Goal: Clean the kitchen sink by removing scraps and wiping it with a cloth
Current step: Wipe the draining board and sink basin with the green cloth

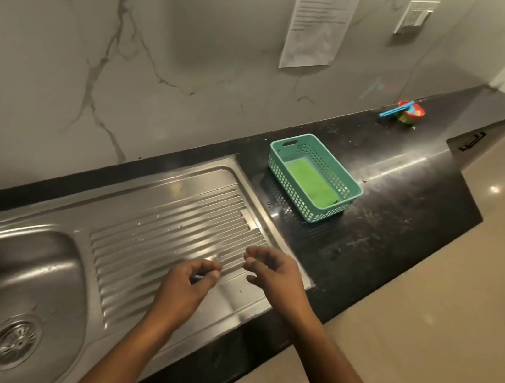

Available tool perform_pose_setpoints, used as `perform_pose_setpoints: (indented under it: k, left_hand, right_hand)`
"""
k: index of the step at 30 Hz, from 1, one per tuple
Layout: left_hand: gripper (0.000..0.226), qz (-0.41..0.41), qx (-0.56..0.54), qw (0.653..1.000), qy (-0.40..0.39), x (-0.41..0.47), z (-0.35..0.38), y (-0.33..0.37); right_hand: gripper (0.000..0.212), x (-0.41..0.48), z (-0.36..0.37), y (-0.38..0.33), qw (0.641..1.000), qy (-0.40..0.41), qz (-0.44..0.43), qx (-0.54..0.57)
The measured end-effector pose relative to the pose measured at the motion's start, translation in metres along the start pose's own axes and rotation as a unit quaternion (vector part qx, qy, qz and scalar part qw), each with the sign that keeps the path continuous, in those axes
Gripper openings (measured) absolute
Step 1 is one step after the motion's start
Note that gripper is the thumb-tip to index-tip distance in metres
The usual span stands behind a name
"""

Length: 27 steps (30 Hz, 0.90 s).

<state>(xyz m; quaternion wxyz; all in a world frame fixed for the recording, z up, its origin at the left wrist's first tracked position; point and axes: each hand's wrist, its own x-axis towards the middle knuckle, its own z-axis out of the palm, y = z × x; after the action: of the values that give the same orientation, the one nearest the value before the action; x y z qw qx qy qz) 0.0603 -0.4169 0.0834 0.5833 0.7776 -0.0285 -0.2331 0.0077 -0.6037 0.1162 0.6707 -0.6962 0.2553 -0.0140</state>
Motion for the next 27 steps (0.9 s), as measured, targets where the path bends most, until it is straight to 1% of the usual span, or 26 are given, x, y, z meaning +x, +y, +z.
perform_pose_setpoints:
  k: [5, 8, 10, 12, 15, 18, 20, 23, 24, 25, 27]
  left_hand:
    - [0.017, 0.008, -0.002, 1.000, -0.009, 0.019, 0.022, 0.014]
    - [0.018, 0.017, -0.005, 1.000, 0.008, 0.027, 0.035, 0.020]
    - [0.019, 0.018, -0.013, 0.999, 0.031, 0.030, 0.045, 0.024]
    - [0.019, 0.016, -0.024, 0.998, 0.057, 0.031, 0.055, 0.028]
    - [0.020, 0.016, -0.033, 0.995, 0.095, 0.033, 0.071, 0.031]
    - [0.020, 0.001, -0.038, 0.991, 0.132, 0.032, 0.081, 0.032]
    - [0.018, -0.021, -0.044, 0.986, 0.157, 0.030, 0.084, 0.029]
    - [0.015, -0.048, -0.044, 0.980, 0.187, 0.025, 0.085, 0.023]
    - [0.016, -0.053, -0.043, 0.979, 0.193, 0.024, 0.085, 0.021]
    - [0.017, -0.057, -0.042, 0.978, 0.199, 0.023, 0.085, 0.020]
    - [0.017, -0.059, -0.038, 0.976, 0.207, 0.022, 0.084, 0.018]
  right_hand:
    - [0.020, 0.045, -0.041, -0.031, 0.999, 0.022, -0.029, -0.015]
    - [0.018, 0.093, -0.074, -0.049, 0.998, 0.039, -0.039, -0.024]
    - [0.017, 0.135, -0.096, -0.059, 0.994, 0.057, -0.063, -0.065]
    - [0.022, 0.176, -0.113, -0.066, 0.986, 0.073, -0.076, -0.130]
    - [0.035, 0.228, -0.133, -0.066, 0.961, 0.081, -0.069, -0.254]
    - [0.045, 0.264, -0.145, -0.061, 0.927, 0.053, -0.036, -0.369]
    - [0.041, 0.281, -0.149, -0.057, 0.892, 0.026, -0.016, -0.451]
    - [0.026, 0.291, -0.151, -0.053, 0.836, -0.014, -0.003, -0.549]
    - [0.022, 0.293, -0.152, -0.052, 0.826, -0.019, -0.003, -0.563]
    - [0.022, 0.295, -0.151, -0.051, 0.823, -0.019, -0.003, -0.567]
    - [0.032, 0.299, -0.152, -0.048, 0.832, -0.004, -0.009, -0.554]
